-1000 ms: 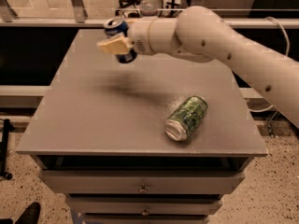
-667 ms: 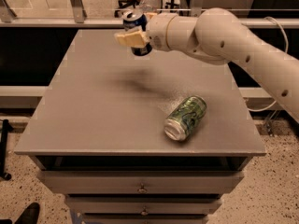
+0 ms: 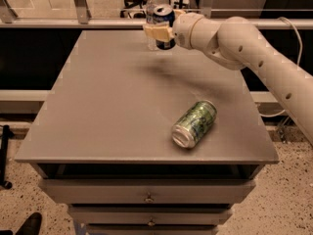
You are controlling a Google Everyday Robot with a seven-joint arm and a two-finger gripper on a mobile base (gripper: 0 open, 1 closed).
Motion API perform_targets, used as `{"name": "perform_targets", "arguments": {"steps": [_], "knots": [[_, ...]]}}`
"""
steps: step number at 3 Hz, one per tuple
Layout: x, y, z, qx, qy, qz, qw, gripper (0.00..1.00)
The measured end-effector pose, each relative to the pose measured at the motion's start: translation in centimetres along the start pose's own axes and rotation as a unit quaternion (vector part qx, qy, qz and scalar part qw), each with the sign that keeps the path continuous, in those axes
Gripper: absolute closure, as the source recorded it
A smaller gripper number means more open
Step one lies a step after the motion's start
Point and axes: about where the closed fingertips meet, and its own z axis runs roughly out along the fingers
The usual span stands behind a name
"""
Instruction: Move pepsi can near water bottle
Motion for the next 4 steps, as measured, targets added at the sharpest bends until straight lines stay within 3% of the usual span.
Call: {"name": "perform_targets", "arguments": {"steps": [3, 4], "knots": [[3.9, -5.6, 2.0, 0.037, 0.014, 0.045, 0.9982, 1.0], [5.7, -6.3, 2.1, 0.033, 0.015, 0.077, 0.9964, 0.75]]}}
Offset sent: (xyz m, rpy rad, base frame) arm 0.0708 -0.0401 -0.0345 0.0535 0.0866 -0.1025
